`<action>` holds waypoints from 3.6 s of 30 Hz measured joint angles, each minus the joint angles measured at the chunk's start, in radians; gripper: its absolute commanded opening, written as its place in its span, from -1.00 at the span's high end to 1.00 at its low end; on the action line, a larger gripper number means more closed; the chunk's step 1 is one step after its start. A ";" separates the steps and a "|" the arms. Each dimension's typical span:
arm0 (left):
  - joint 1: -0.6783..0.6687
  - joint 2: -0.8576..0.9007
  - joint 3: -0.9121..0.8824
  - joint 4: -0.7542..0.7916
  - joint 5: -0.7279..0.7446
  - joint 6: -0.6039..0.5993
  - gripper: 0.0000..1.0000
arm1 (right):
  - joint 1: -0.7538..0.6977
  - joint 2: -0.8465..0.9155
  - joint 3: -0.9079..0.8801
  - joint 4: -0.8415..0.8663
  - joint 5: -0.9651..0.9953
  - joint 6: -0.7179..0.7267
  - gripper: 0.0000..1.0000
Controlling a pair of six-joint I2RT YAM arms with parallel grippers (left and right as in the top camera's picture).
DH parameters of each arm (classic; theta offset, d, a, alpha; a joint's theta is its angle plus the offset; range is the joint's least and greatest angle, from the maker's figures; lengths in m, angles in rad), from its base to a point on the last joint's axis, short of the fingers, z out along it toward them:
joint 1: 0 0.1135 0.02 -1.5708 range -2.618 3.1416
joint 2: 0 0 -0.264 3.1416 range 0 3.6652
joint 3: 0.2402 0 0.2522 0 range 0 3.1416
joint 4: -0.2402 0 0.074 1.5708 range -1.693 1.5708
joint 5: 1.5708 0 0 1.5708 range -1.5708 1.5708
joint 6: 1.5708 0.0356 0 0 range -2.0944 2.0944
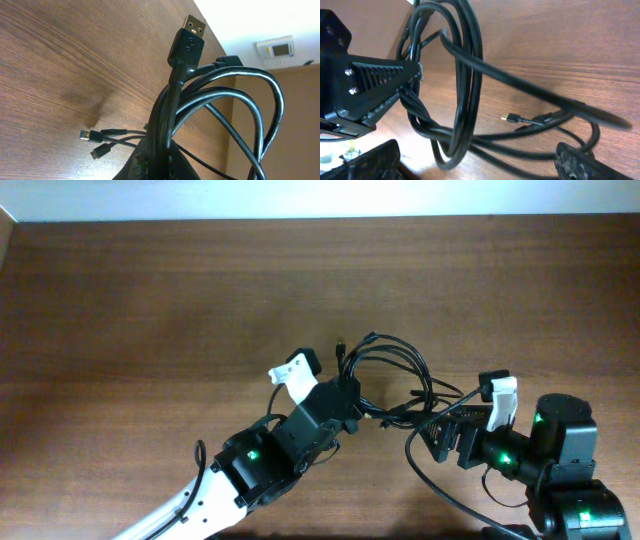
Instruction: Untangle cables
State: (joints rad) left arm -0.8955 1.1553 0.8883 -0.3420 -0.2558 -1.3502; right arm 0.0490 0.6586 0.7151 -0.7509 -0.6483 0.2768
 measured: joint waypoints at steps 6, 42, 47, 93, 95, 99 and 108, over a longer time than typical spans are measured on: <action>0.000 0.006 0.000 0.008 0.049 0.007 1.00 | 0.000 0.000 0.000 0.001 -0.001 -0.001 -0.90; -0.033 0.042 0.000 0.096 0.137 0.433 -0.98 | 0.000 0.006 0.000 0.013 0.005 0.001 0.92; -0.033 0.042 0.000 0.077 0.176 0.721 -0.99 | 0.000 0.006 0.000 0.013 0.050 0.054 0.92; -0.033 -0.032 0.001 -0.071 0.566 2.100 -0.95 | 0.000 0.010 0.000 0.013 0.064 0.083 0.92; -0.033 -0.031 0.001 -0.071 0.575 2.163 -0.91 | 0.000 0.019 0.000 0.013 0.064 0.083 0.92; -0.033 0.018 0.001 -0.046 0.617 2.246 -0.79 | 0.000 0.039 0.000 0.015 0.064 0.083 0.92; -0.033 0.115 0.002 0.063 0.642 2.279 -0.49 | 0.000 0.039 0.000 0.039 0.025 0.082 0.92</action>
State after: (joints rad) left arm -0.9283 1.2701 0.8898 -0.2787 0.3862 0.9283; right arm 0.0490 0.6979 0.7151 -0.7124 -0.6235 0.3588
